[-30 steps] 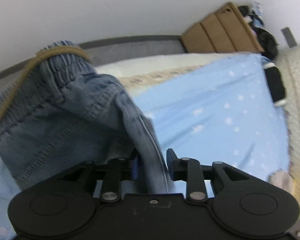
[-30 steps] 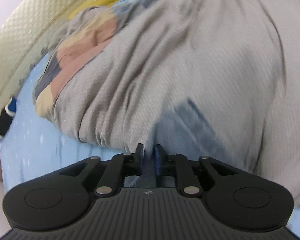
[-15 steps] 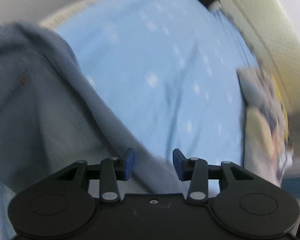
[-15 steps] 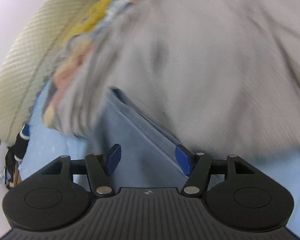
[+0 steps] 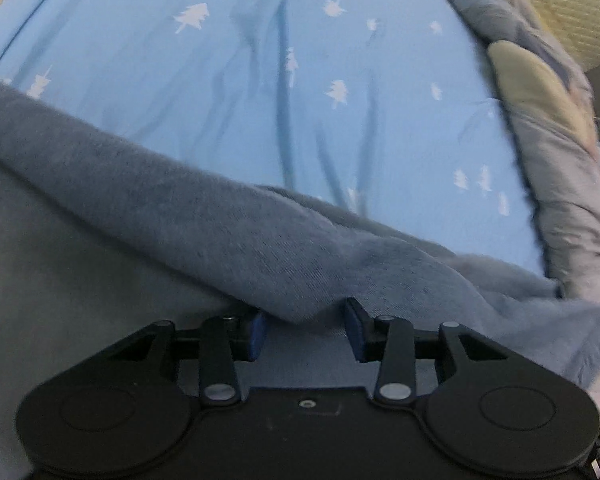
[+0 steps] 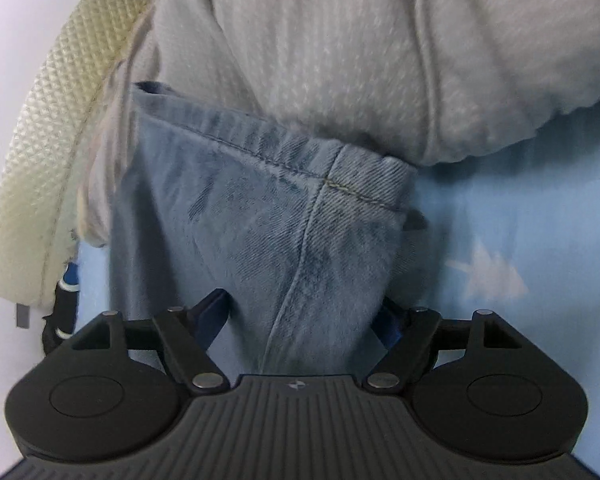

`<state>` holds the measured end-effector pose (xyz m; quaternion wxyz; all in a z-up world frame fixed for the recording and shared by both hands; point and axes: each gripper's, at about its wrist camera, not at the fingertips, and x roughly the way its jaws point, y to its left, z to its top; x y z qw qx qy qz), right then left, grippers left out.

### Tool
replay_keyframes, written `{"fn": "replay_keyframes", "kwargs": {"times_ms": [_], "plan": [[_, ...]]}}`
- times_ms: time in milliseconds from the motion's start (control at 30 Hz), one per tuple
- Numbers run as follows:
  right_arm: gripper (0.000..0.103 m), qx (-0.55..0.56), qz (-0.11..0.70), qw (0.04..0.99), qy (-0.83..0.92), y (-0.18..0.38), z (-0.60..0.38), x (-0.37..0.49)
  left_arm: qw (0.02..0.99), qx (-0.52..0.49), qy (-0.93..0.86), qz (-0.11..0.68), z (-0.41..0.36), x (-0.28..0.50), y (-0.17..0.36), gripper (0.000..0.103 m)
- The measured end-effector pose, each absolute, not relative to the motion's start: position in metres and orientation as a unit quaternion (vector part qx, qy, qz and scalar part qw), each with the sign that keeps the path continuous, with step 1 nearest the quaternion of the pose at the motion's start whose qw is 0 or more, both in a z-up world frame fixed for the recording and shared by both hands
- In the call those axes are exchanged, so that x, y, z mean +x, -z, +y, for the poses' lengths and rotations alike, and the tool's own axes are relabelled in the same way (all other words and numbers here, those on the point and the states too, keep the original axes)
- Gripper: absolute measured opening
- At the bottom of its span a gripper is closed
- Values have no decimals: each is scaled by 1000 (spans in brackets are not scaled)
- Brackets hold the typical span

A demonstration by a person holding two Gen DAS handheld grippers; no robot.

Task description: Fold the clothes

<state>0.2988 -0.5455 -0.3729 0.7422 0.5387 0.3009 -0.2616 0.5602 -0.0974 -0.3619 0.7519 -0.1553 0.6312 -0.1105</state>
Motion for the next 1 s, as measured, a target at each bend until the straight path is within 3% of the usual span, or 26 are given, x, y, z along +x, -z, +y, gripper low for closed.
{"fn": "replay_keyframes", "kwargs": {"times_ms": [133, 200, 233, 267, 300, 700, 1000], "plan": [[75, 547, 273, 747, 261, 370, -548, 315, 759, -157, 96, 625, -100, 575, 366, 36], [47, 551, 253, 751, 262, 363, -548, 320, 763, -158, 94, 620, -99, 581, 363, 36], [38, 547, 255, 751, 270, 358, -548, 323, 765, -161, 93, 617, -98, 585, 361, 36], [17, 539, 258, 755, 269, 352, -546, 326, 766, -167, 91, 614, -96, 587, 358, 37], [13, 529, 263, 761, 269, 344, -545, 329, 767, -172, 90, 611, -94, 588, 355, 37], [9, 320, 284, 889, 165, 199, -440, 362, 790, -208, 103, 568, -39, 551, 287, 38], [8, 103, 302, 947, -25, 174, -281, 373, 814, -260, 71, 514, 52, 495, 219, 39]]}}
